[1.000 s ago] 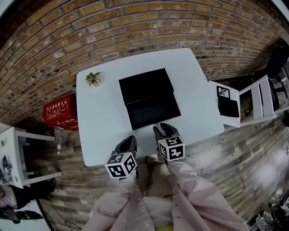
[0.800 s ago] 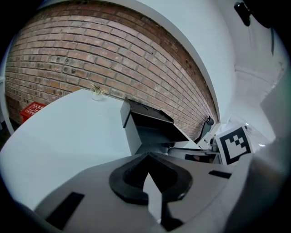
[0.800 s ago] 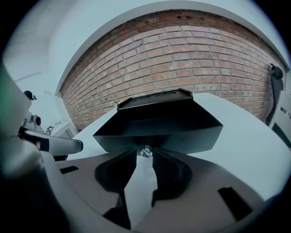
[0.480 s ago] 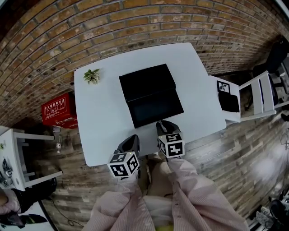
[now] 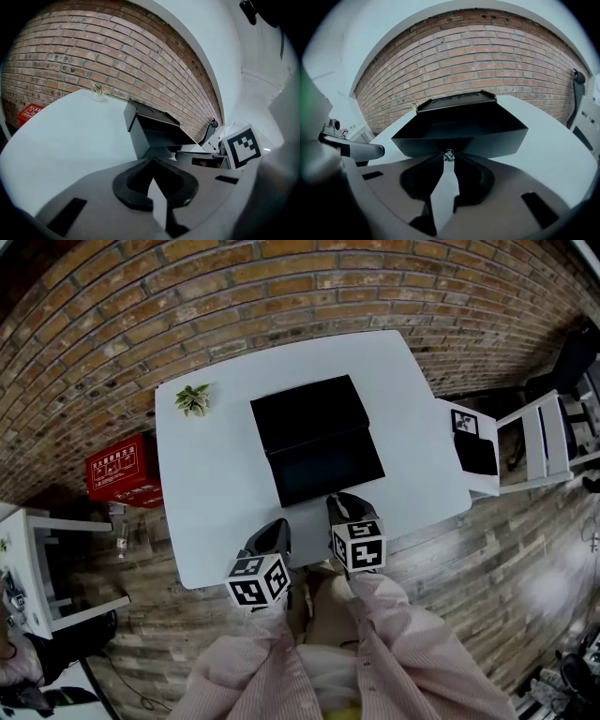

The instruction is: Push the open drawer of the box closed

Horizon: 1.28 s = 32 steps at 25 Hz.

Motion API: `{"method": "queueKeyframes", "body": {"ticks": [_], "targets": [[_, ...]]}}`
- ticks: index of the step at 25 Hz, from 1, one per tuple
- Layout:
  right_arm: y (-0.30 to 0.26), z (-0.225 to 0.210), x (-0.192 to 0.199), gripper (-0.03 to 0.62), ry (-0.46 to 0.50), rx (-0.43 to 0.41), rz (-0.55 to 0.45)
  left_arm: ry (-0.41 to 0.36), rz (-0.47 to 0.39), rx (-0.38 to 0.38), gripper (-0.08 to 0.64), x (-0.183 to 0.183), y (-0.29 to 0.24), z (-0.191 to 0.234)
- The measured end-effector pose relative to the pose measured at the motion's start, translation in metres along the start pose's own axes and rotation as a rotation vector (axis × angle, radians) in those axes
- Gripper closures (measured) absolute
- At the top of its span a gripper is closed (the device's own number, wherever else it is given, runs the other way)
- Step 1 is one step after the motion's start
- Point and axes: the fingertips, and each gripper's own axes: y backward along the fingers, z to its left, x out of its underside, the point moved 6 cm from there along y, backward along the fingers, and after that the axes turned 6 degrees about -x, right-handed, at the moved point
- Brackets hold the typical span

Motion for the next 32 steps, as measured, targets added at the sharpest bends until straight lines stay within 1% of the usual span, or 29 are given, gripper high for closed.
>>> {"method": "queueKeyframes", "body": {"ticks": [14,32], "targets": [[-0.013,-0.007,-0.015,0.517,0.009,0.003,0.001,0.002,-0.004,0.008,0.566,-0.016,-0.013,0.002],[-0.040,-0.014,-0.039,0.518,0.005,-0.007,-0.001,0.019,-0.022,-0.006,0.566,-0.043,-0.034,0.013]]}}
